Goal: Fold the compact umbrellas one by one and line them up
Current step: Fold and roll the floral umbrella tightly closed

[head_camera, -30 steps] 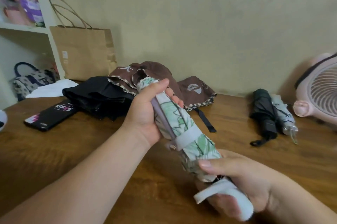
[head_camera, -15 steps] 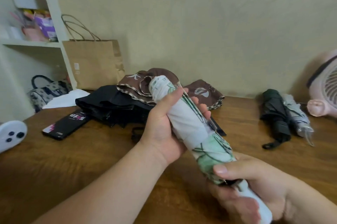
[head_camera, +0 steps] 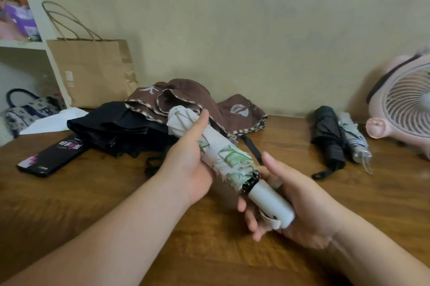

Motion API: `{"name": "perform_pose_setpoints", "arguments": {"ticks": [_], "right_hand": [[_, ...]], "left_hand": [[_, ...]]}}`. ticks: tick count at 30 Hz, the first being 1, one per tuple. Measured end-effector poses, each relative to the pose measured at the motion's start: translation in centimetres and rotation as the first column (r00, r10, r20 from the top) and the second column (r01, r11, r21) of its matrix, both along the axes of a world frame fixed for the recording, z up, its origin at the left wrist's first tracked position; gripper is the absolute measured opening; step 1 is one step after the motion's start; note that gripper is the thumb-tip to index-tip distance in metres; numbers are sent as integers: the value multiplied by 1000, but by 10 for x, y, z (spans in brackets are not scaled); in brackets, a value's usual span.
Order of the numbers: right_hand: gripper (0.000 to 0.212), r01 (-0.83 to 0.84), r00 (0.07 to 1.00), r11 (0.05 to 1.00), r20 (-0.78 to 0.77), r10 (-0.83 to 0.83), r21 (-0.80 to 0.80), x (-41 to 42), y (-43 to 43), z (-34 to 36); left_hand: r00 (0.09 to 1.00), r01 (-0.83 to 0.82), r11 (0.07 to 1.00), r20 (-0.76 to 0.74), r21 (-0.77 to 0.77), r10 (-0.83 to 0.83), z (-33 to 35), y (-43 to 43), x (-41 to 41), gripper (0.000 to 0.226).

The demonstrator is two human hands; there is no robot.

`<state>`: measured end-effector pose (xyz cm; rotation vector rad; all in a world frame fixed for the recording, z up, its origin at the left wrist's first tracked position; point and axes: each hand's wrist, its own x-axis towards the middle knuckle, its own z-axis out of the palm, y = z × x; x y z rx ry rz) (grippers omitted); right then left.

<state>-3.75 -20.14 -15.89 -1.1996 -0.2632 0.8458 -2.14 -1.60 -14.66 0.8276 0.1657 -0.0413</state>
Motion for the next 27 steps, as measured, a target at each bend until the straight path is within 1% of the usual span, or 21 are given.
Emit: {"name": "perform_pose_setpoints", "arguments": {"ticks": [2, 3, 6, 8, 9, 10, 11, 12, 13, 14, 15, 16, 17, 18, 19, 20, 21, 22, 24, 26, 27], "right_hand": [[58, 56, 998, 998, -15, -56, -6, -2, 0, 3], [53, 82, 996, 996, -36, -83, -16, -2, -1, 4], [50, 150, 986, 985, -60, -156, -82, -2, -3, 9], [36, 140, 989, 974, -27, -147, -176, 0, -10, 13], [28, 87, 996, 955, 32, -81, -282, 1, -15, 15], [23, -3, 993, 904, 104, 52, -428, 2, -21, 15], [21, -85, 965, 821, 158, 208, -565, 1, -26, 15], [20, -123, 923, 756, 206, 325, -643, -1, -29, 15], [22, -81, 898, 759, 284, 337, -646, 1, -31, 14], [24, 43, 894, 821, 388, 222, -570, 5, -32, 14], [25, 195, 893, 893, 450, 9, -406, 10, -33, 13], [27, 292, 894, 936, 403, -195, -195, 12, -31, 15], [31, 294, 919, 955, 281, -277, -22, 11, -26, 18], [38, 213, 962, 973, 158, -224, 85, 6, -20, 18], [46, 80, 993, 988, 74, -91, 135, 1, -14, 17], [53, -54, 998, 987, 33, 50, 148, -4, -9, 14], [51, -154, 988, 977, 20, 152, 150, -8, -6, 11], [43, -194, 981, 969, 26, 193, 151, -11, -4, 9], [28, -140, 986, 984, 110, 127, 111, -14, 0, 6], [22, 50, 941, 999, 335, -54, 20, -14, 3, 3], [24, 149, 899, 989, 413, -146, 25, -14, 5, 2]], "left_hand": [[990, 102, 994, 90, 31, -105, -1, 1, -3, 30], [979, 143, 988, 138, 59, -150, -3, 1, -4, 32], [946, 142, 985, 281, 97, -164, -4, -1, -3, 54], [926, 131, 991, 356, 14, -127, -3, 0, -3, 65], [913, 145, 988, 391, -52, -113, -2, 3, -2, 67], [897, 169, 979, 429, -113, -106, 0, 8, -1, 65], [877, 198, 968, 469, -157, -103, 2, 13, 0, 59], [861, 222, 957, 499, -186, -102, 4, 18, 0, 52], [849, 240, 949, 518, -206, -102, 6, 23, 1, 47], [844, 246, 945, 528, -218, -98, 6, 27, 2, 44], [843, 243, 944, 530, -224, -92, 6, 28, 2, 43], [848, 238, 943, 522, -234, -84, 5, 28, 2, 44], [855, 237, 937, 512, -257, -76, 4, 27, 3, 48], [861, 238, 929, 504, -283, -67, 2, 25, 4, 52], [867, 237, 923, 495, -304, -59, 1, 22, 4, 56], [875, 229, 922, 481, -311, -55, 0, 20, 4, 60], [879, 232, 925, 472, -301, -67, 0, 18, 3, 62], [880, 245, 930, 465, -275, -94, 1, 18, 1, 61], [883, 278, 945, 432, -170, -182, 1, 15, -2, 57], [887, 305, 952, 357, 24, -293, -2, 8, -4, 57], [885, 318, 936, 307, 153, -351, -5, 1, -6, 61]]}}
